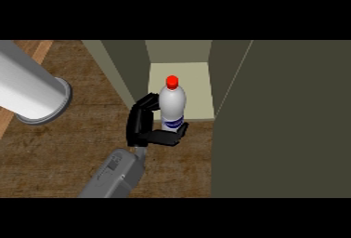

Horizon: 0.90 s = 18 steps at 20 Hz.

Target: Pick up the bottled water, place it into the cabinet and close the cabinet

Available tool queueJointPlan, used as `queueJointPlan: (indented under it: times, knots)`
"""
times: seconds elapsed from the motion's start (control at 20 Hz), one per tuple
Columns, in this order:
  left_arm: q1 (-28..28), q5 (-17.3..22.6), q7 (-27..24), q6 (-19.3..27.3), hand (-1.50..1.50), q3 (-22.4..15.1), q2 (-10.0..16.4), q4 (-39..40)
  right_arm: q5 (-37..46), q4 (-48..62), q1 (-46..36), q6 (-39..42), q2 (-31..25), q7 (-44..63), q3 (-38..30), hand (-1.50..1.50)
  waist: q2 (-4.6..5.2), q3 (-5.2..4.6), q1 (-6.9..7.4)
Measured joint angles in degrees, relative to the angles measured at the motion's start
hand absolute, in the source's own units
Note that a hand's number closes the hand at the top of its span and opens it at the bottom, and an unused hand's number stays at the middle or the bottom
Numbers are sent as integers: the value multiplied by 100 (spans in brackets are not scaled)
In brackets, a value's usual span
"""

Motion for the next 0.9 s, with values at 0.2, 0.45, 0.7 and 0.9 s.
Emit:
queueJointPlan:
  times: [0.2, 0.45, 0.7, 0.9]
  knots:
    - [-626, 88, 170, 521, 150, -223, -1, 354, -72, 55, -65, 37, -1, -45, -185, -150, 7, 0, -38]
    - [-1586, 143, 595, 1006, 150, -239, -2, 1012, -132, 49, -141, 63, 14, 20, -244, -150, 21, -1, -73]
    - [-2355, 471, 542, 1212, 150, -95, 0, 1939, -169, 171, -357, 92, 12, 49, -345, -150, 51, -3, -142]
    - [-2834, 426, 486, 1242, 150, -16, 18, 2716, -233, 211, -457, 145, -47, 38, -548, -150, 65, -2, -176]
